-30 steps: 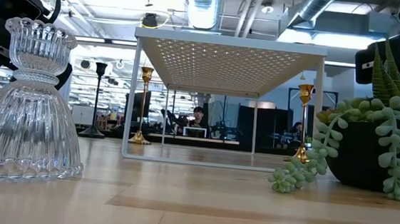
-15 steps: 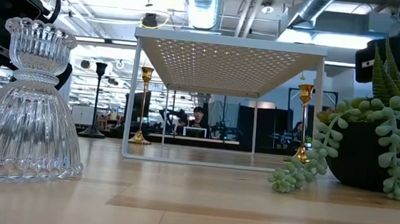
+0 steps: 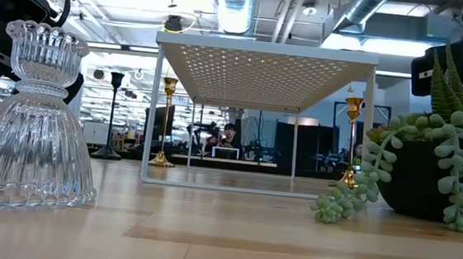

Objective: Pick & Place candle stick holders
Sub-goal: Put the top black candle holder on the shelf

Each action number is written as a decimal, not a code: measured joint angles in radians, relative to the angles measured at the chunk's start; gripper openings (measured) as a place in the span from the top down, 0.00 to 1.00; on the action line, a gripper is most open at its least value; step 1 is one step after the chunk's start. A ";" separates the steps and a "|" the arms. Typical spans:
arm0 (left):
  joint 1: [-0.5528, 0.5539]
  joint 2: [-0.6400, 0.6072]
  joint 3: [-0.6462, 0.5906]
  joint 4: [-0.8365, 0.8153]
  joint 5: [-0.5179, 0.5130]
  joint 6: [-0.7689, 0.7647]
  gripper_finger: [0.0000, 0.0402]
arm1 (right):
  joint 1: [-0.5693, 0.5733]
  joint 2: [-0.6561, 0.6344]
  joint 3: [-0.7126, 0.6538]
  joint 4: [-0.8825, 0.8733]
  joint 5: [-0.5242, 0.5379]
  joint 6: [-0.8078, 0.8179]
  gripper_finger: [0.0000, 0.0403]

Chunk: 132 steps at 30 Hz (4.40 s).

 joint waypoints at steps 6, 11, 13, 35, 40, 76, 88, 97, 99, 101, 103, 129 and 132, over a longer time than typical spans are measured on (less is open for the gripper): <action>0.000 0.000 0.000 0.005 0.000 -0.032 0.30 | 0.000 0.000 0.000 0.001 0.000 0.000 1.00; 0.000 0.000 0.000 0.007 0.000 -0.035 0.30 | 0.000 0.000 0.000 0.001 0.000 0.000 1.00; 0.000 0.000 0.000 0.010 0.000 -0.035 0.30 | 0.000 0.000 0.000 0.001 0.000 0.000 1.00; 0.000 0.000 0.000 0.236 0.000 -0.076 0.30 | 0.000 0.000 0.001 0.002 0.000 0.174 1.00; 0.000 0.000 0.000 0.239 0.000 -0.076 0.30 | 0.000 0.000 0.001 0.001 0.000 0.174 1.00; 0.000 0.000 0.000 0.268 -0.004 -0.076 0.30 | -0.001 0.000 0.002 0.000 0.001 0.155 1.00; 0.000 0.000 0.000 0.276 -0.017 -0.079 0.30 | -0.001 0.000 0.002 0.000 0.001 0.156 1.00; 0.000 0.000 0.000 0.276 -0.019 -0.080 0.31 | 0.000 0.000 0.002 0.000 0.001 0.157 1.00; 0.000 0.000 0.000 0.276 -0.019 -0.080 0.31 | -0.001 0.000 0.002 0.000 0.001 0.157 1.00; 0.000 0.000 0.000 0.276 -0.019 -0.080 0.32 | -0.001 0.000 0.002 0.000 0.001 0.157 1.00; 0.000 0.000 0.000 0.276 -0.019 -0.080 0.32 | 0.000 0.000 0.002 0.000 0.001 0.157 1.00; 0.000 0.000 0.000 0.277 -0.022 -0.080 0.32 | 0.000 0.000 0.002 0.001 0.001 0.156 1.00; 0.000 0.000 0.000 0.278 -0.023 -0.080 0.32 | 0.000 0.000 0.002 0.001 0.001 0.156 1.00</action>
